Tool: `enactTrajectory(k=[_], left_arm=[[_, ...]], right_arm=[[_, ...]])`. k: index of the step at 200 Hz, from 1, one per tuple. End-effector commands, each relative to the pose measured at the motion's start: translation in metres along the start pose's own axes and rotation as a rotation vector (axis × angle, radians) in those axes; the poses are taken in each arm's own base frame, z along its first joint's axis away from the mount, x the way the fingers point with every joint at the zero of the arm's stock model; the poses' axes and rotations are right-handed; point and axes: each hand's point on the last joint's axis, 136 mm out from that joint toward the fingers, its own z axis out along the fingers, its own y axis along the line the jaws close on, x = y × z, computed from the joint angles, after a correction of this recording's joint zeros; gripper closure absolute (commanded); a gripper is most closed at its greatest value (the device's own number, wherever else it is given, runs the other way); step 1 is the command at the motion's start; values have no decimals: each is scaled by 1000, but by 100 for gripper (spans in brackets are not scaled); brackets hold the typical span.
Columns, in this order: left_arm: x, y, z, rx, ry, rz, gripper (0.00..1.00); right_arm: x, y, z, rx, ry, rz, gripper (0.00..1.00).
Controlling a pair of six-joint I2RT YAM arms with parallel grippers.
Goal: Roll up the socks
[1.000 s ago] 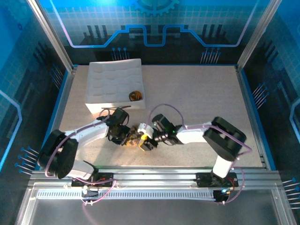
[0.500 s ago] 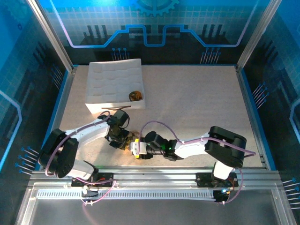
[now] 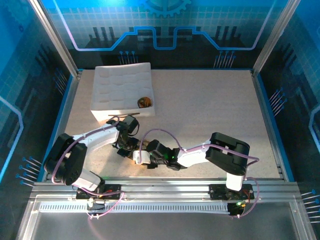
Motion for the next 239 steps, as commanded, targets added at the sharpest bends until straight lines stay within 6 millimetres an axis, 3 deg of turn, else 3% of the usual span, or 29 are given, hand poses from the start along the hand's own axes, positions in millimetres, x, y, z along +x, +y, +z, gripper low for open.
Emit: enactTrajectory(k=[1, 18, 55, 87, 105, 142, 200, 217, 239], left_arm=[[-12, 46, 19, -178, -32, -27, 86], [-10, 38, 8, -124, -36, -16, 68], [-11, 14, -28, 58, -53, -11, 28], [-18, -1, -61, 172, -115, 41, 12], [-17, -14, -68, 256, -122, 101, 14], [-11, -29, -56, 327, -86, 160, 26], [-2, -41, -21, 251, -88, 248, 43], [-3, -35, -7, 186, -91, 264, 52], [-6, -14, 13, 60, -92, 263, 63]], right_arm=[[24, -1, 9, -2, 86, 53, 89], [36, 1, 7, -33, 114, 113, 100], [60, 10, 2, -127, 161, 250, 100], [81, 20, 1, -233, 193, 411, 100], [91, 21, 0, -274, 215, 504, 100], [106, 23, 0, -367, 220, 718, 100], [125, 35, 0, -425, 252, 850, 100], [129, 35, 0, -417, 267, 853, 100], [129, 30, 1, -398, 271, 836, 100]])
